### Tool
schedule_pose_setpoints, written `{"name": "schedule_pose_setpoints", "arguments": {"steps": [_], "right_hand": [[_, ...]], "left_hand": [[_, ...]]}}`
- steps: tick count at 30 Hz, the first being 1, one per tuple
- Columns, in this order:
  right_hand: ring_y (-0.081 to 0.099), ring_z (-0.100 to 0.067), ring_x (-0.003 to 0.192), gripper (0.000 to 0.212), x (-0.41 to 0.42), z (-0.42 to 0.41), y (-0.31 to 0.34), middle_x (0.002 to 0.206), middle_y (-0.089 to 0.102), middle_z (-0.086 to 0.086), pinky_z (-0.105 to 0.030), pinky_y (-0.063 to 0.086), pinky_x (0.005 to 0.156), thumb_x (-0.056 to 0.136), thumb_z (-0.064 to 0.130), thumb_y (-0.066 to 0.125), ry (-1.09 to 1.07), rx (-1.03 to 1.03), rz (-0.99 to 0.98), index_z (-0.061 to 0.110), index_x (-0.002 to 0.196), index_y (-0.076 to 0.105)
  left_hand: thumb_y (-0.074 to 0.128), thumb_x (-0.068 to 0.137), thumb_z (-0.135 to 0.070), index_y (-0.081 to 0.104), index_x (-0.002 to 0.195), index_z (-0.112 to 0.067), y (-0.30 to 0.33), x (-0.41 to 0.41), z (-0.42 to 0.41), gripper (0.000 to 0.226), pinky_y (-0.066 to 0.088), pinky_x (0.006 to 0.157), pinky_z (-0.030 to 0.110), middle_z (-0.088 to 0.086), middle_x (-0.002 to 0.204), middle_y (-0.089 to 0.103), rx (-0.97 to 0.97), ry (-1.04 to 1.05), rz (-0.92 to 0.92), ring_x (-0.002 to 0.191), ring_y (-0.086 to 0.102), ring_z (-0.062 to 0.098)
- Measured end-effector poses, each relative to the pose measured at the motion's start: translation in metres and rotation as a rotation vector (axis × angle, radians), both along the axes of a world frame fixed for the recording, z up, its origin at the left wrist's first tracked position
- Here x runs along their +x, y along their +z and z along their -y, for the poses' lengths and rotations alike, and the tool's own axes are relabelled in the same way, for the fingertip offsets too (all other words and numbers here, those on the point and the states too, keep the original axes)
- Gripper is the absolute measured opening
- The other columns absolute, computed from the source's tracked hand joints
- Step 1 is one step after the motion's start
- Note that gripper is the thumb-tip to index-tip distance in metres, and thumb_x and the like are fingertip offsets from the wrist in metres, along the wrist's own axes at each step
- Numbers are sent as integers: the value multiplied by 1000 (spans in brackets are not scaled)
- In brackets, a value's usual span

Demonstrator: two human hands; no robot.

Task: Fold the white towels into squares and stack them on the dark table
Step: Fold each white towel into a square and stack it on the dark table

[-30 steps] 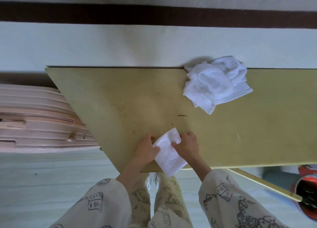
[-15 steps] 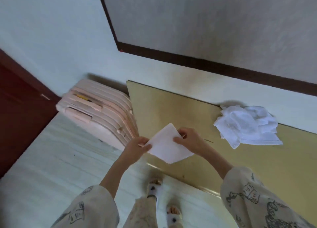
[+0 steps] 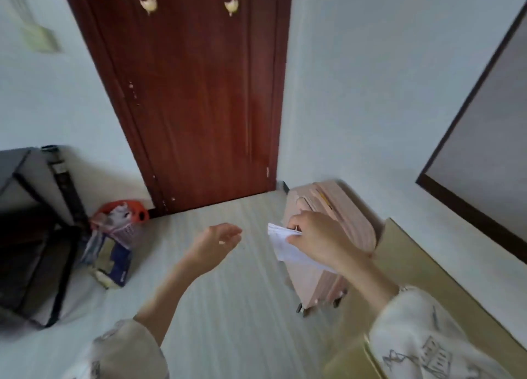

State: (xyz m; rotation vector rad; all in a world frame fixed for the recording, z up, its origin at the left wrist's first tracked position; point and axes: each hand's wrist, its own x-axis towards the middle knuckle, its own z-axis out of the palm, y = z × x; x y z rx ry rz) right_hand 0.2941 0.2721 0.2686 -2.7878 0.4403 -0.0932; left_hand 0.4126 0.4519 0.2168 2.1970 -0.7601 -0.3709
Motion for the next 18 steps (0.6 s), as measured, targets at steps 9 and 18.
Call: {"name": "schedule_pose_setpoints", "arguments": {"steps": [9, 18], "right_hand": [[57, -17, 86, 15, 165, -283, 27, 95, 65, 4, -29, 42, 71, 83, 30, 61, 377, 140, 101, 22, 94, 67], [54, -6, 73, 5, 280, -524, 36, 81, 61, 12, -28, 44, 71, 83, 34, 64, 731, 285, 9, 29, 84, 65]], "left_hand": [[64, 82, -1, 63, 106, 2, 37, 75, -336, 25, 52, 72, 21, 8, 87, 69, -209, 425, 1, 69, 65, -2], [54, 89, -1, 62, 111, -7, 38, 110, -582, 24, 45, 68, 7, -8, 89, 69, -250, 758, -2, 83, 64, 8]]}}
